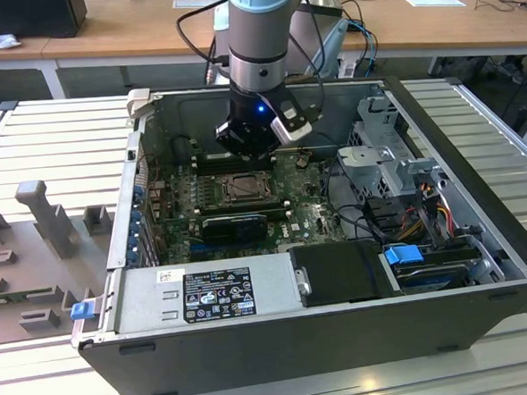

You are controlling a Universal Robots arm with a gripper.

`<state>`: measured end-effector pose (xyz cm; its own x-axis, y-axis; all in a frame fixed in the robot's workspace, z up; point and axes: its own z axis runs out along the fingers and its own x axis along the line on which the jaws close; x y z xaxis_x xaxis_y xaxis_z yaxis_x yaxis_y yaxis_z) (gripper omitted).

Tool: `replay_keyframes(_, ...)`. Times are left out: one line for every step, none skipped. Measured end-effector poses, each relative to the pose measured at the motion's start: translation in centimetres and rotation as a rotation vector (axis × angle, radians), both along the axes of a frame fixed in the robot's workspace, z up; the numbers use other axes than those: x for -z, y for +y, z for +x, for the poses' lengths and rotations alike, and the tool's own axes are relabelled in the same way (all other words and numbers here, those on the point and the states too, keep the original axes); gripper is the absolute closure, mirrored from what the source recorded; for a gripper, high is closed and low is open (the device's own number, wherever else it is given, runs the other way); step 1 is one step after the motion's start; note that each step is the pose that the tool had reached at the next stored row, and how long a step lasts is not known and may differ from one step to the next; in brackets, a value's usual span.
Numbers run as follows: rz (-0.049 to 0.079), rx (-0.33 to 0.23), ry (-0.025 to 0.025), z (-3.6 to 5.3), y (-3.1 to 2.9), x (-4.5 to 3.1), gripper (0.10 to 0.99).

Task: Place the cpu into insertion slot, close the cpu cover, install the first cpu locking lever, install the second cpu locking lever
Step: 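Install the second cpu locking lever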

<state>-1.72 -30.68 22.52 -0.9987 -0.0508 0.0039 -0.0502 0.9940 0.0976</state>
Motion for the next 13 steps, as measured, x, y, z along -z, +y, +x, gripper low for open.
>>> replay_keyframes(-0.002, 0.0, 0.0, 0.01, 0.0, -0.31, 0.98)
replay_keyframes(-0.007, 0.0, -0.0001, 0.0, 0.0, -1.09, 0.98)
replay_keyframes(-0.009, 0.0, -0.0001, 0.0, 0.0, -1.3, 0.98)
replay_keyframes(-0.011, 0.0, -0.0002, 0.0, 0.0, -1.53, 0.98)
replay_keyframes(-0.015, 0.0, -0.0001, 0.0, 0.0, -1.86, 0.98)
replay_keyframes(-0.016, 0.0, -0.0003, 0.0, -0.04, -1.86, 0.98)
replay_keyframes(-0.016, 0.0, -0.0003, 0.0, -0.12, -1.87, 0.98)
replay_keyframes(-0.016, 0.0, -0.0002, 0.0, -0.22, -1.87, 0.98)
replay_keyframes(-0.016, 0.0, -0.0002, 0.0, -0.31, -1.87, 0.98)
replay_keyframes(-0.016, 0.0, -0.0002, 0.0, -0.46, -1.87, 0.98)
replay_keyframes(-0.016, 0.0, -0.0002, 0.0, -0.69, -1.86, 0.98)
replay_keyframes(-0.016, 0.0, -0.0002, 0.0, -0.81, -1.85, 0.98)
replay_keyframes(-0.016, 0.0, -0.0002, 0.0, -0.93, -1.85, 0.98)
